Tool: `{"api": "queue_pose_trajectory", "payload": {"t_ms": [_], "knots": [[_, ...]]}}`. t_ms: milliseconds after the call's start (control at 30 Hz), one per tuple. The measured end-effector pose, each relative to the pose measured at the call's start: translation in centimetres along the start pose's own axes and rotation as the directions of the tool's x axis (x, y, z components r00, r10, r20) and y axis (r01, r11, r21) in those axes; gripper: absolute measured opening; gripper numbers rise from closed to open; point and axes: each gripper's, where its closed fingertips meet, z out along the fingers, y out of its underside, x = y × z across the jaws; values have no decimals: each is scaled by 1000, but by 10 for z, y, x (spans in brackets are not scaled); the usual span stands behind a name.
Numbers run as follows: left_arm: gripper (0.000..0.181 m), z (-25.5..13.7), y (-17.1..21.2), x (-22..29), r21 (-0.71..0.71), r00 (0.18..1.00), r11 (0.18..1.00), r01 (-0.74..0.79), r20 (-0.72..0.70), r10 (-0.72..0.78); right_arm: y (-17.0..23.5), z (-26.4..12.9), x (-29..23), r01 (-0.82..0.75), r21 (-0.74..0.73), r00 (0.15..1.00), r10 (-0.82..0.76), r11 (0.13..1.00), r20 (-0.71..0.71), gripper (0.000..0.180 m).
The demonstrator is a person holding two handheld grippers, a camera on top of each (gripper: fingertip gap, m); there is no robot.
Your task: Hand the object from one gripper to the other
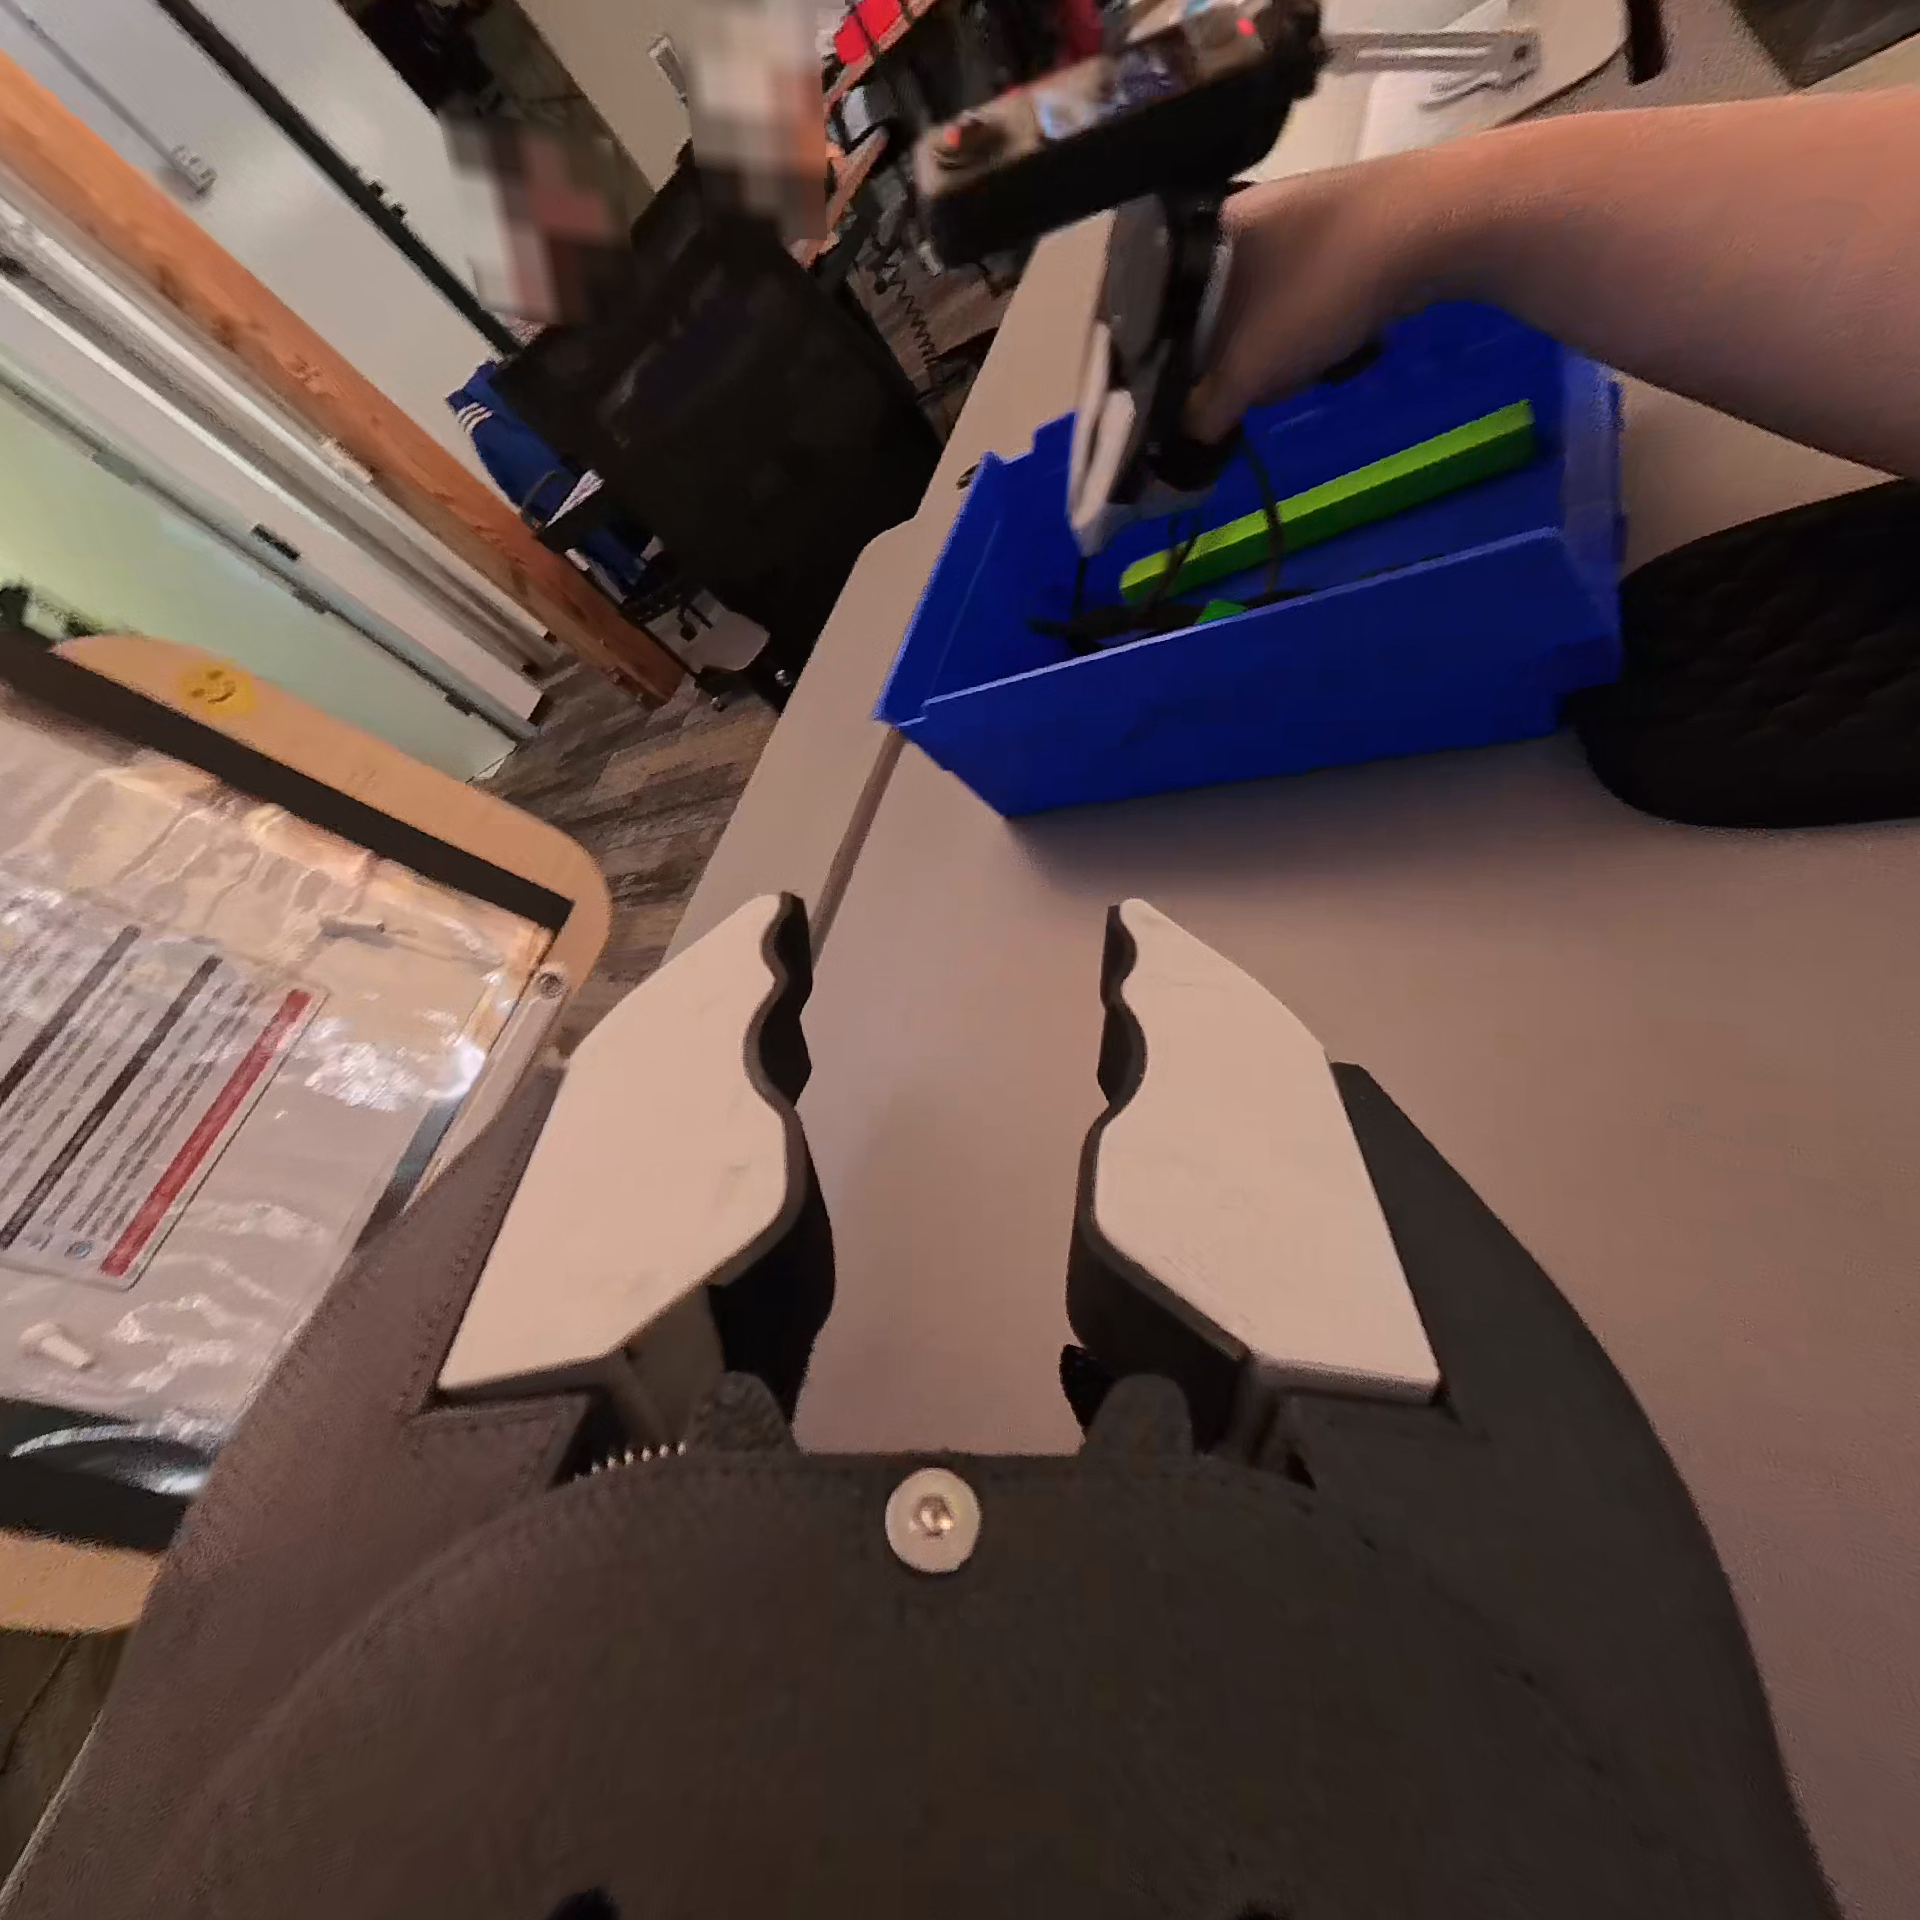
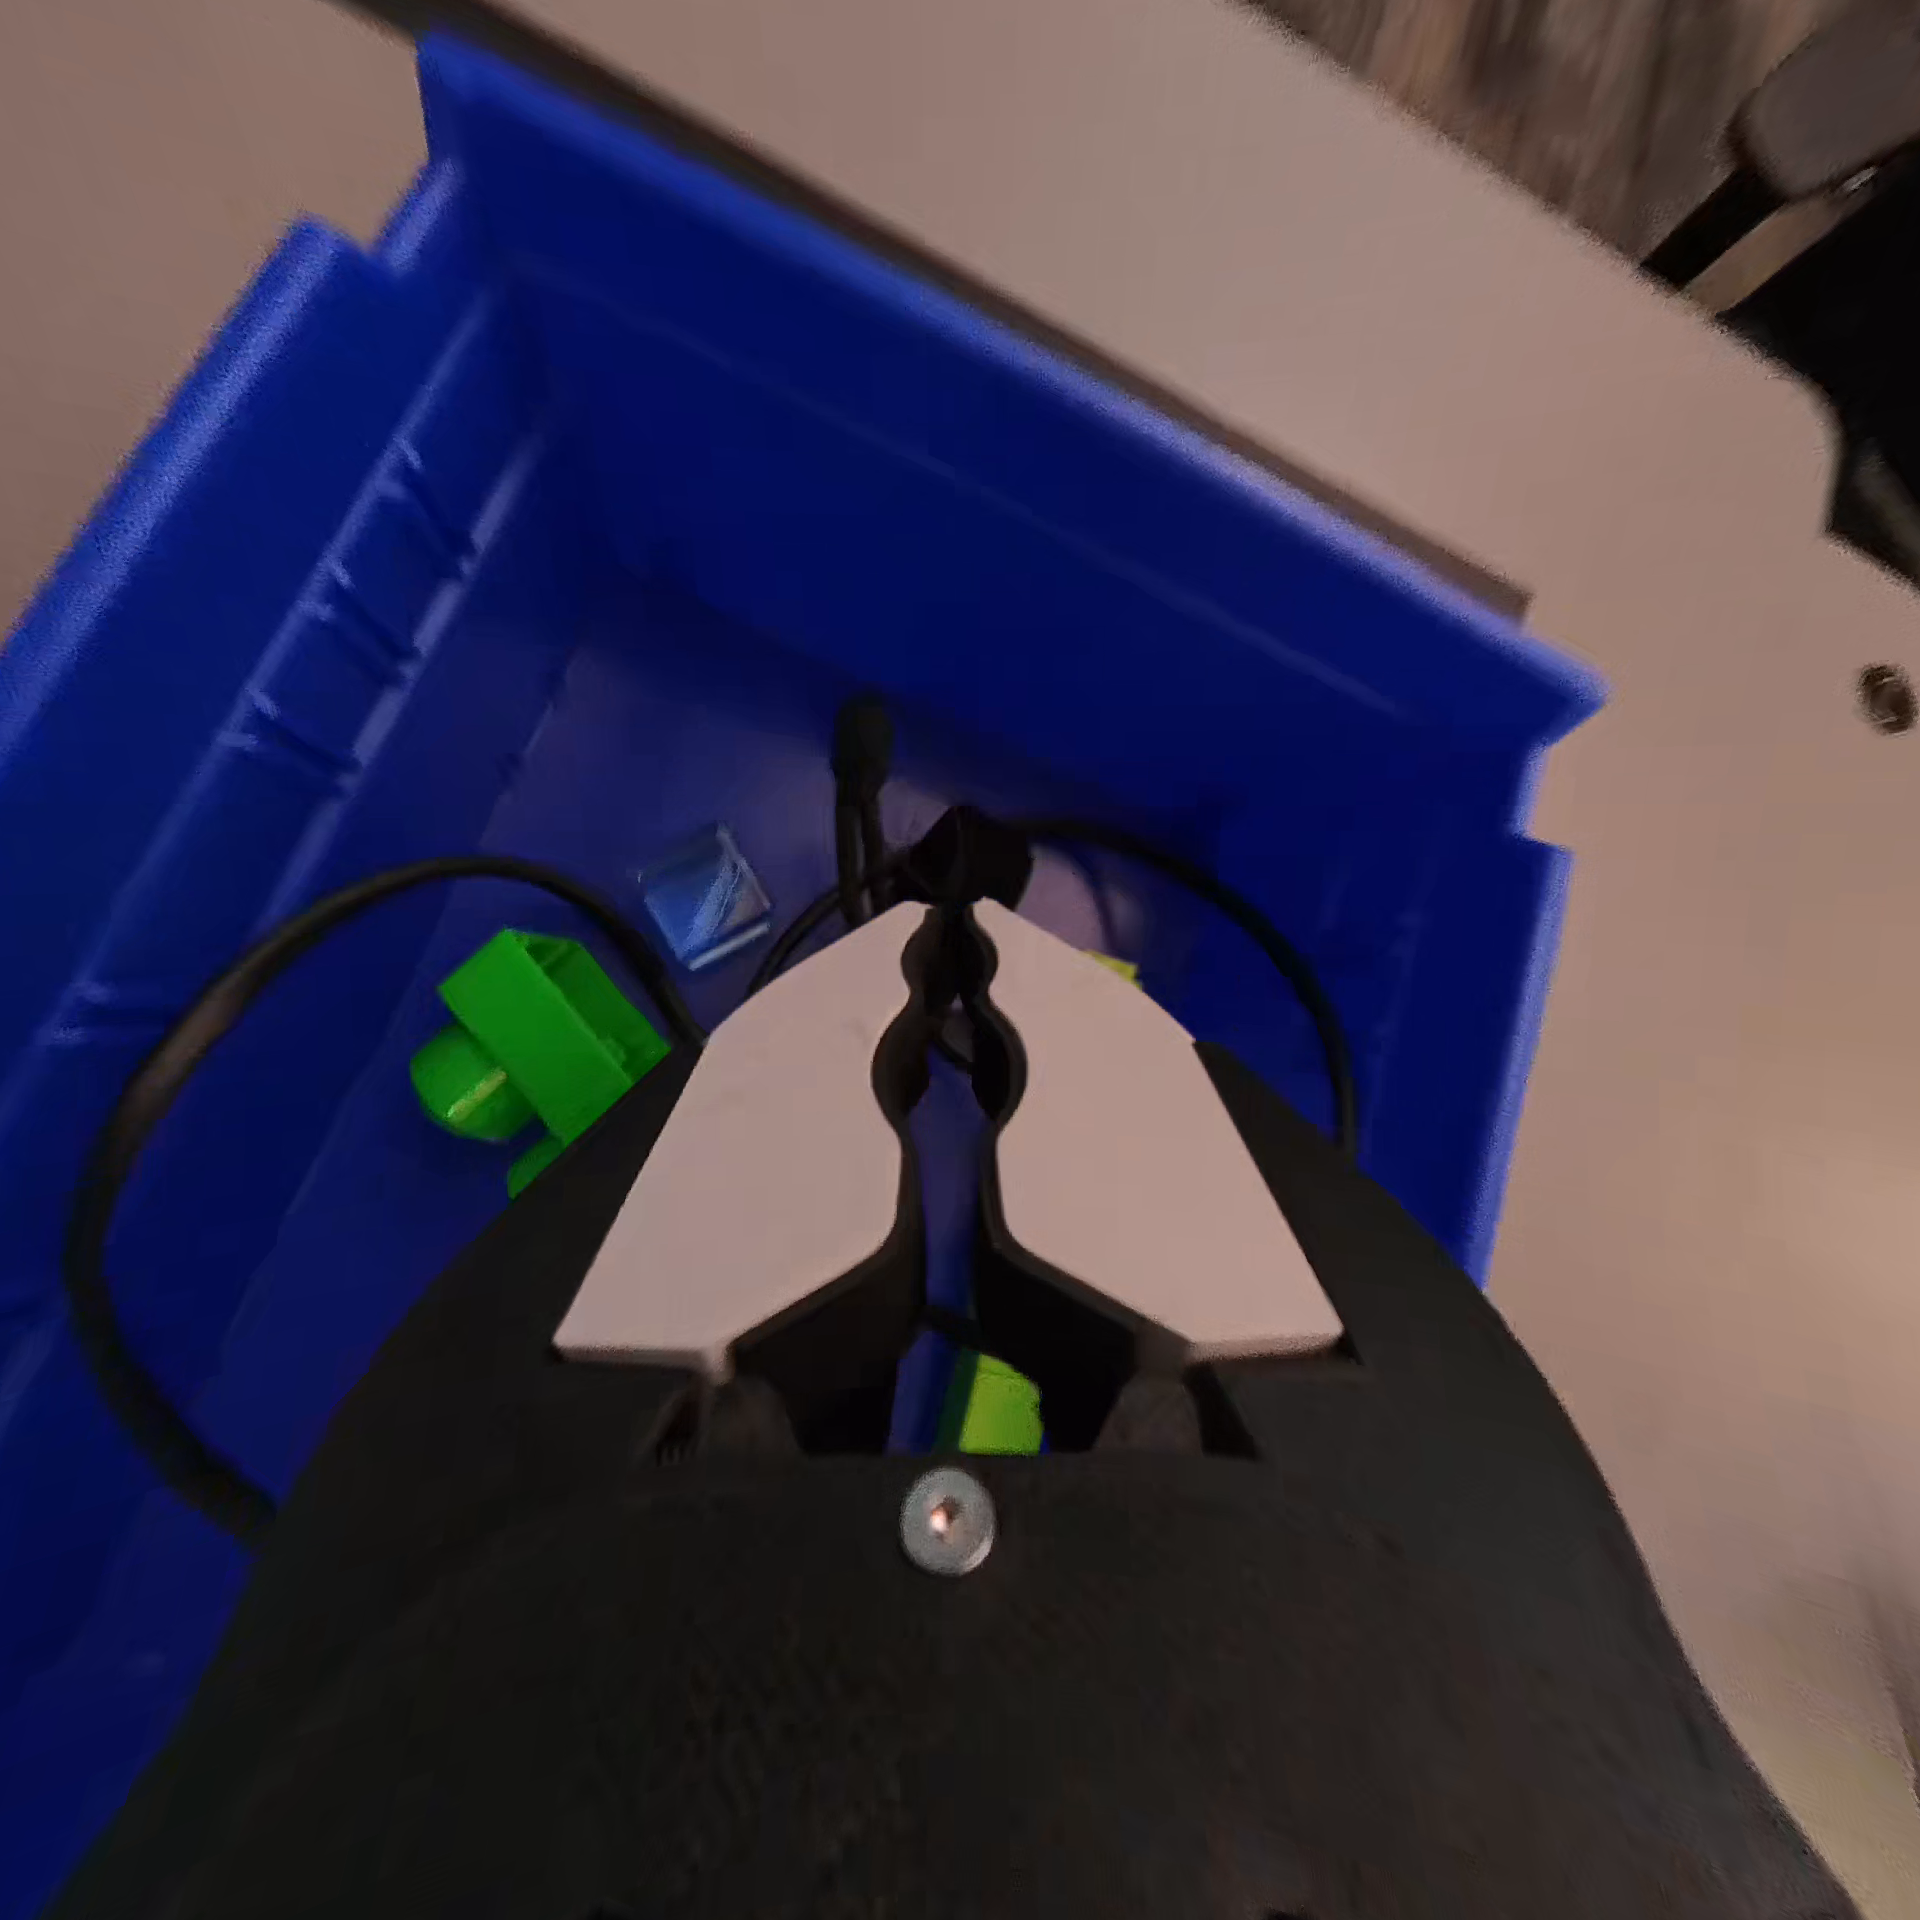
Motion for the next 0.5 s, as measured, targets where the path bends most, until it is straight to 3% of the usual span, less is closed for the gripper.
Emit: {"api": "queue_pose_trajectory", "payload": {"t_ms": [133,233,367,500], "knots": [[51,-14,11,-31,-63,993,997,50,111,-43,20,-2,-12,-14,-127,995,26,992,92,26],[51,-36,22,-57,-104,979,989,106,183,-86,24,-21,-9,-4,-162,996,18,987,87,29],[52,-79,55,-88,-227,948,946,234,271,-169,1,-62,0,34,-34,999,-34,999,10,28],[57,-134,120,-119,-400,861,811,427,455,-229,-36,-107,0,68,170,997,-59,983,-53,28]]}}
